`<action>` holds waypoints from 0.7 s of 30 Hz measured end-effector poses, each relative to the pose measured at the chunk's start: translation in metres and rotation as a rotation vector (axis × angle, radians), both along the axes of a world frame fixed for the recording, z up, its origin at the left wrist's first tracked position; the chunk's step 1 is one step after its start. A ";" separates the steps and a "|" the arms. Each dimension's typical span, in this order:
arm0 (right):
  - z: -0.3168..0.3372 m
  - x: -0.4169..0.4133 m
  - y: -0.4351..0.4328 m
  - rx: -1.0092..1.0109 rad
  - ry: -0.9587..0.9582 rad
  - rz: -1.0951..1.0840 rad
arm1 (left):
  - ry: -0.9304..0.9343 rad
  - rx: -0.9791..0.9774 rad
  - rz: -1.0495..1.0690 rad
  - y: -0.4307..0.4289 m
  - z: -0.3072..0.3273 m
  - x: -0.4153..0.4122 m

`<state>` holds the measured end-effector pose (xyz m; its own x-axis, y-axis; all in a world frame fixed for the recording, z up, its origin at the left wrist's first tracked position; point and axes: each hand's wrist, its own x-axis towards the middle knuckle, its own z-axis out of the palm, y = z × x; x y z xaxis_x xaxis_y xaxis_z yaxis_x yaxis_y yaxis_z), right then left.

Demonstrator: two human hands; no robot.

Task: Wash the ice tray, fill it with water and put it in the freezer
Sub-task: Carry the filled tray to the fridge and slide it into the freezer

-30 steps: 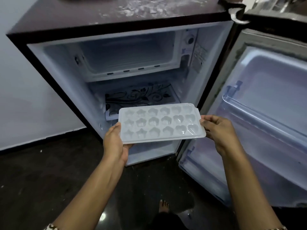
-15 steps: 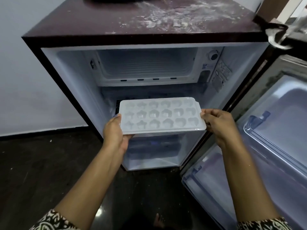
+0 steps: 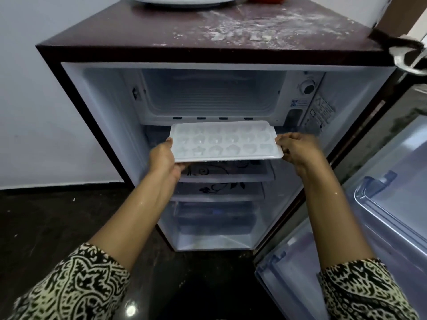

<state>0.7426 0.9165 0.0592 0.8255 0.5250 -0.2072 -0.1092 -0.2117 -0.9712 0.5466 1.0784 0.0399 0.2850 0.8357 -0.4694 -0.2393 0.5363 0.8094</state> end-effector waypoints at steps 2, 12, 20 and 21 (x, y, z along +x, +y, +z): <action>-0.001 0.007 0.009 0.003 -0.006 0.004 | -0.014 0.012 -0.006 0.007 -0.001 0.005; 0.006 0.032 0.043 0.005 -0.081 -0.009 | -0.058 0.066 -0.005 0.035 0.014 0.028; 0.011 0.045 0.068 -0.129 -0.107 0.029 | -0.015 0.038 -0.016 0.060 0.023 0.037; 0.011 0.046 0.071 -0.153 -0.116 0.037 | 0.017 0.052 -0.017 0.064 0.025 0.038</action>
<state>0.7889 0.9880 0.0706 0.8293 0.5249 -0.1914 0.0124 -0.3598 -0.9330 0.5843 1.1424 0.0651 0.2913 0.8544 -0.4303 -0.2166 0.4970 0.8403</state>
